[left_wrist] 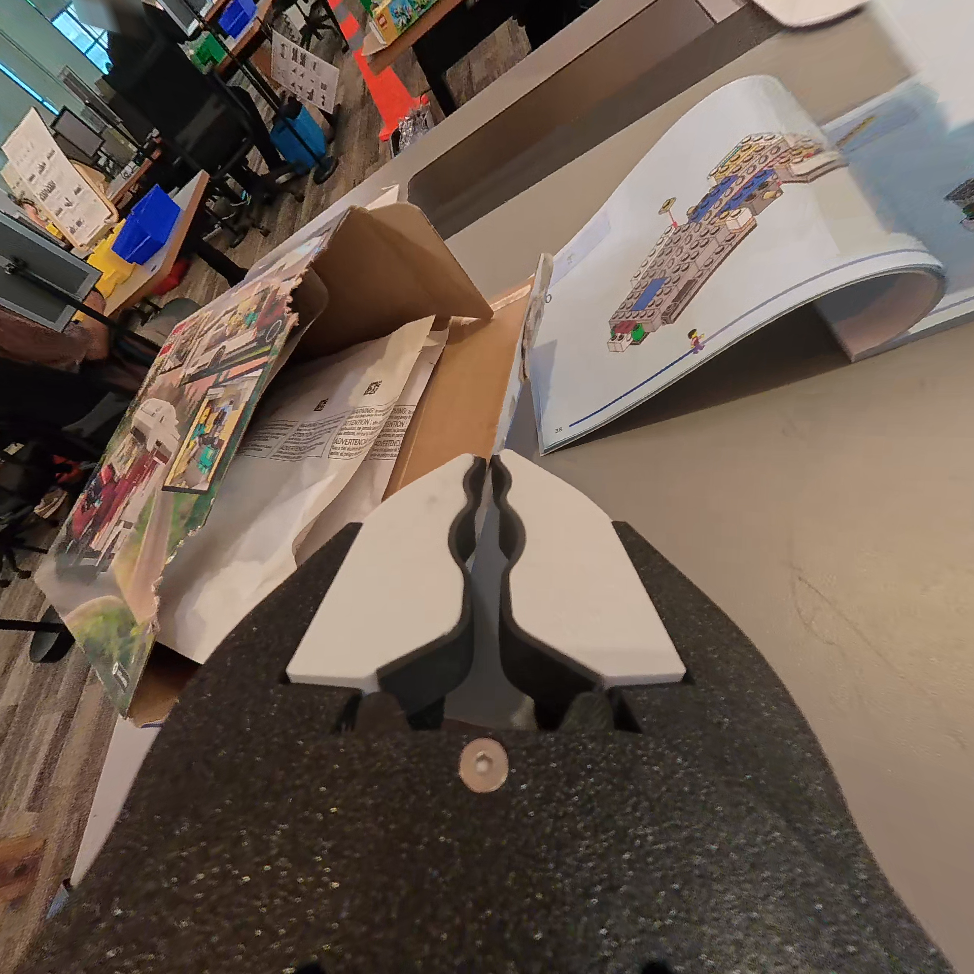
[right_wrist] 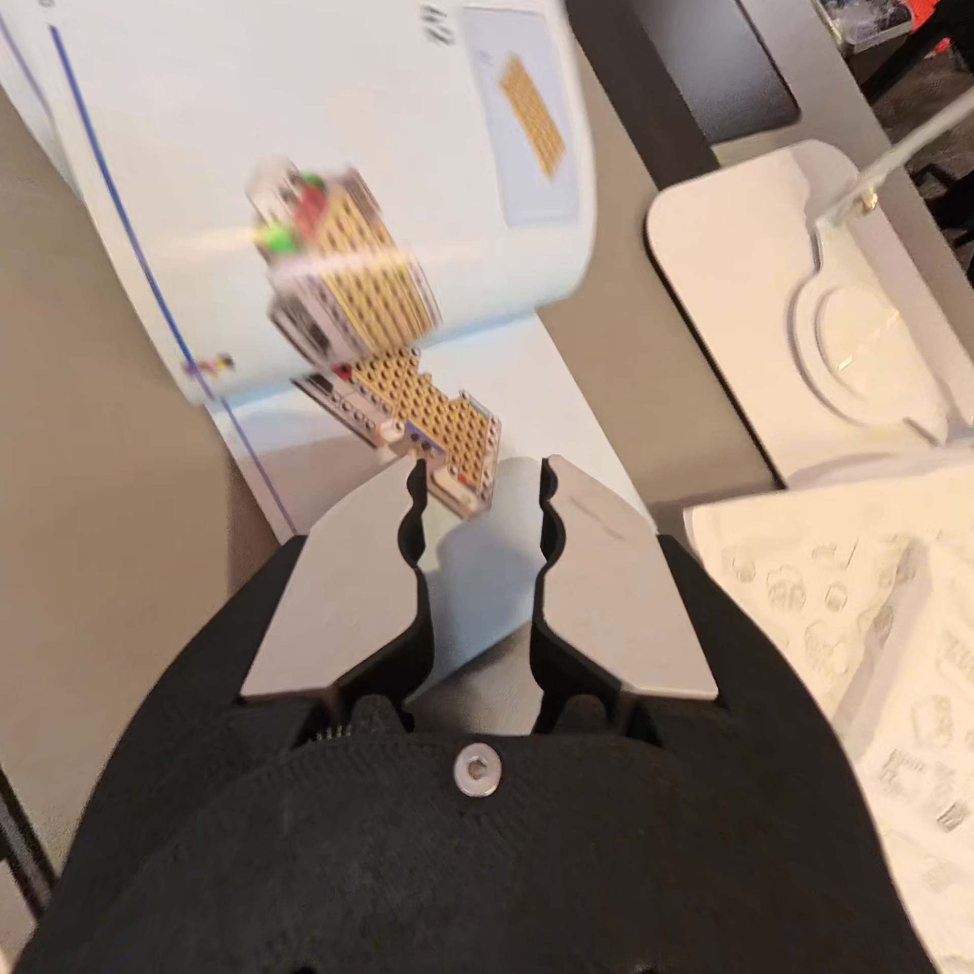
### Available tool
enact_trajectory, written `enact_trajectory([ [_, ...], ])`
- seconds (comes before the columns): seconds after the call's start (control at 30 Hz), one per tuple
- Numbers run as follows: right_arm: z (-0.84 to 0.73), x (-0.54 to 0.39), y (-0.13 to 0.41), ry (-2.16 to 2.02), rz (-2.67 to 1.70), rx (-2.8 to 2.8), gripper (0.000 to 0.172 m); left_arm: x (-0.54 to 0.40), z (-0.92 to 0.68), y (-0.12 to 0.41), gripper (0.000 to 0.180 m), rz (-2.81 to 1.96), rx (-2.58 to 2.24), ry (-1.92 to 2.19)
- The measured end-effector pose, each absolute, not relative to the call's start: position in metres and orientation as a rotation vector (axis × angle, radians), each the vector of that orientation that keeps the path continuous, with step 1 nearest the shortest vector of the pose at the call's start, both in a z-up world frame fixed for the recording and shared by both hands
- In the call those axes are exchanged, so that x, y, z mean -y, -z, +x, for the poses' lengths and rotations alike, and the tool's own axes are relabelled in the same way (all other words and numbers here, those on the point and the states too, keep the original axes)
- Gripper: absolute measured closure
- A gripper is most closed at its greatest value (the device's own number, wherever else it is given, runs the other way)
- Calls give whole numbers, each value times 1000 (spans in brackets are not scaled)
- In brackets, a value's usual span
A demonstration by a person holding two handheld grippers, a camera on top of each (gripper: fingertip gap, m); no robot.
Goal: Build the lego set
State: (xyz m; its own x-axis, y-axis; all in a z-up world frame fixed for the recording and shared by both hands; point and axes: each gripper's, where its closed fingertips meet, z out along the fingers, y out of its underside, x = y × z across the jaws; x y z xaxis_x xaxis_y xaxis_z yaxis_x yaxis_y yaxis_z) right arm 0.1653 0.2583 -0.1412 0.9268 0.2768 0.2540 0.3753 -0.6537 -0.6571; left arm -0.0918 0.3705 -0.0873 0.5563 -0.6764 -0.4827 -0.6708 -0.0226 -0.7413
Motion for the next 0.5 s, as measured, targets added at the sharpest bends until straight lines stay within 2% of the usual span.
enact_trajectory([
  [0.17, 144, -286, 135, 236, -2347, 621, 130, -372, -94, 82, 178, -1706, -1112, 16],
  [0.3, 125, -304, 126, 261, -2316, 688, 158, -372, -96, 73, 177, -1684, -1087, 23],
  [0.5, 100, -329, 102, 252, -2239, 725, 158, -371, -100, 59, 177, -1653, -1050, 35],
])
